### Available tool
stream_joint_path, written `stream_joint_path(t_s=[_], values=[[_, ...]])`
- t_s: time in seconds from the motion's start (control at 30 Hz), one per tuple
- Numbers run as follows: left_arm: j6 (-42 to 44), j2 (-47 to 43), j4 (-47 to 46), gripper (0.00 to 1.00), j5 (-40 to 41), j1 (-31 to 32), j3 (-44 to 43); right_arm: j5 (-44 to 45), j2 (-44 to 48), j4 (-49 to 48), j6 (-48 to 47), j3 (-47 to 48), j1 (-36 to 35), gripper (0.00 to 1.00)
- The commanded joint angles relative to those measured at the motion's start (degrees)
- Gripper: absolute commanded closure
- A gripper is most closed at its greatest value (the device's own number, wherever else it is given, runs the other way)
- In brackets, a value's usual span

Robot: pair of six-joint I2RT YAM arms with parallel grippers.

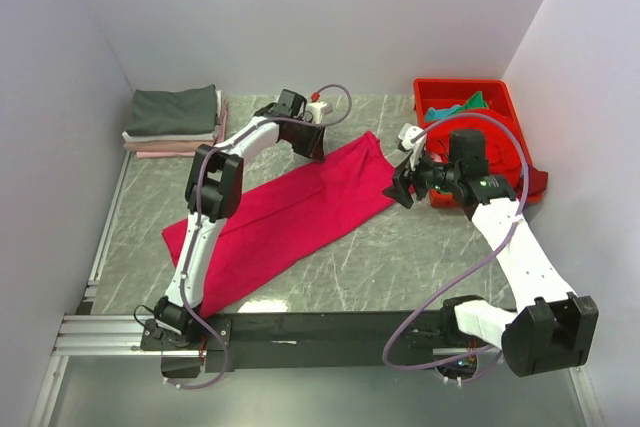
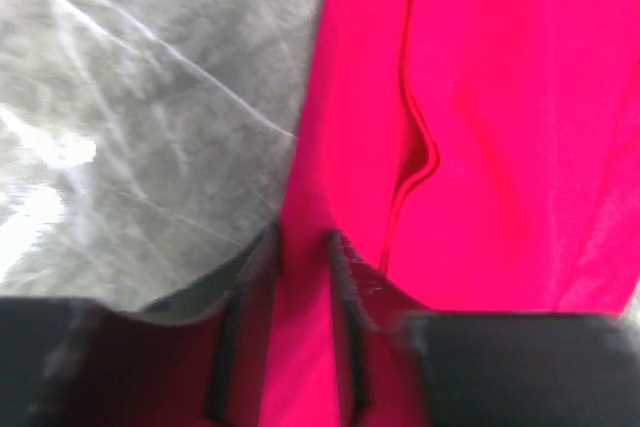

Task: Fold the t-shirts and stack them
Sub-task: Fold the tshirt

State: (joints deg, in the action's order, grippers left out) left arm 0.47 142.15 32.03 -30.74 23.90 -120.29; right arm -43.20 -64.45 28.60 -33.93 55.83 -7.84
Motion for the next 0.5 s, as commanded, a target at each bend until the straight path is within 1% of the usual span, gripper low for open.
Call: stream_joint_path(t_s=[0.0, 0.07, 0.13, 0.17, 0.27, 0.3, 0.37, 0.4, 0.47], values=[[0.9, 1.6, 1.6, 0.74, -4.7, 0.6, -1.9, -1.4, -0.5, -0.5, 0.6, -0.1, 0.5, 0.26], [0.5, 1.9, 1.5, 0.83, -5.1, 0.6, -2.3, -1.3, -0.8, -0.3, 0.4, -0.1, 0.5, 0.26], [-0.1, 2.4, 1.3, 0.98, -2.8, 0.4, -3.7, -1.0, -0.7, -0.4, 0.4, -0.3, 0.5, 0.26], [-2.4, 2.6, 1.1, 1.0, -1.6, 0.3, -4.4, -0.8, -0.8, -0.6, 0.4, -0.4, 0.6, 0.26], [-7.8, 3.1, -1.4, 1.0, 3.9, -1.9, -6.4, -0.1, -0.9, -0.7, 0.4, -0.5, 0.6, 0.26], [-11.5, 3.2, -2.4, 1.0, 5.3, -3.8, -6.7, 0.0, -1.0, -0.7, 0.4, -0.6, 0.6, 0.26], [-15.2, 2.6, -5.5, 1.0, 8.5, -5.7, -6.4, 0.7, -1.6, -0.8, 0.5, -0.6, 0.6, 0.26], [-18.9, 2.3, -6.3, 1.0, 9.7, -7.6, -5.8, 0.9, -1.8, -0.9, 0.7, -0.6, 0.7, 0.26], [-22.3, 2.0, -7.8, 1.0, 12.3, -10.3, -5.6, 1.4, -2.7, -0.7, 0.8, -0.3, 0.7, 0.26]])
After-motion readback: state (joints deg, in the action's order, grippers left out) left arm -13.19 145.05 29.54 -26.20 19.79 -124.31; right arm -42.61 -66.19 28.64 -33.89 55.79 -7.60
